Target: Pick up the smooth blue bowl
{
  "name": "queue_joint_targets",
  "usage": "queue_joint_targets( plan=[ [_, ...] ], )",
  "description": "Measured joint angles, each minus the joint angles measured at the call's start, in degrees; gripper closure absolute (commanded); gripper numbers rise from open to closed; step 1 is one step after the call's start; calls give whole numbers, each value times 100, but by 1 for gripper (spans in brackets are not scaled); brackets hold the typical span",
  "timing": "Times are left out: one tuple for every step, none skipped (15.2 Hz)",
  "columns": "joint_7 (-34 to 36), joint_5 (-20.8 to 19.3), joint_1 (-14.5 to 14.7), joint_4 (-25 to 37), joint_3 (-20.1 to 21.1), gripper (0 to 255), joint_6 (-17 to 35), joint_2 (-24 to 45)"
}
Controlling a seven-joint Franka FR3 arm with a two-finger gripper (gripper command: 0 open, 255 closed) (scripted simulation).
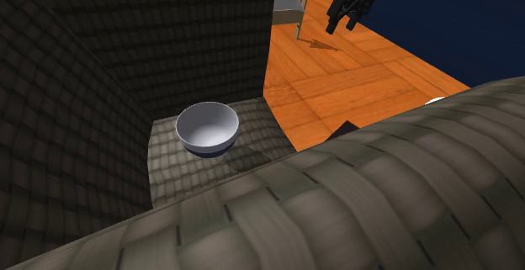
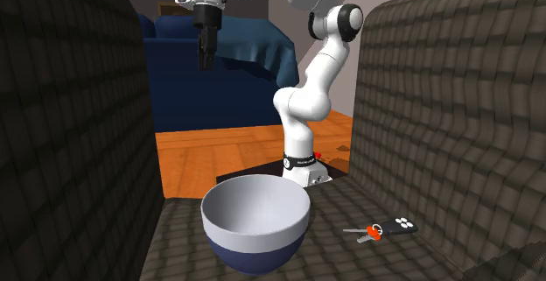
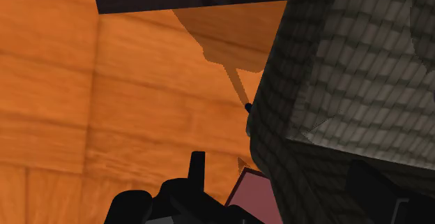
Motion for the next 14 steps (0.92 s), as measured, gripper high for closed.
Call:
queue_joint_targets(
  plan=[
    [0,0,0,0,0,0,0,0],
    [45,31,20,-19,44,0,40,28],
    [121,83,54,-48,118,0,99,68],
    [202,138,90,-119,198,0,179,87],
    [318,213,140,-208,312,0,260,90],
    [392,265,174,-183,385,0,315,179],
    [493,330,218,-164,484,0,388,281],
    [600,399,266,-210,592,0,496,353],
    [704,463,309,-216,696,0,614,472],
    [790,524,353,-313,786,0,731,500],
    [891,583,396,-315,888,0,828,600],
    [986,638,437,-290,985,0,914,716],
    [1086,693,479,-277,1087,0,1013,830],
    [1135,730,505,-309,1145,0,1112,904]
  ],
)
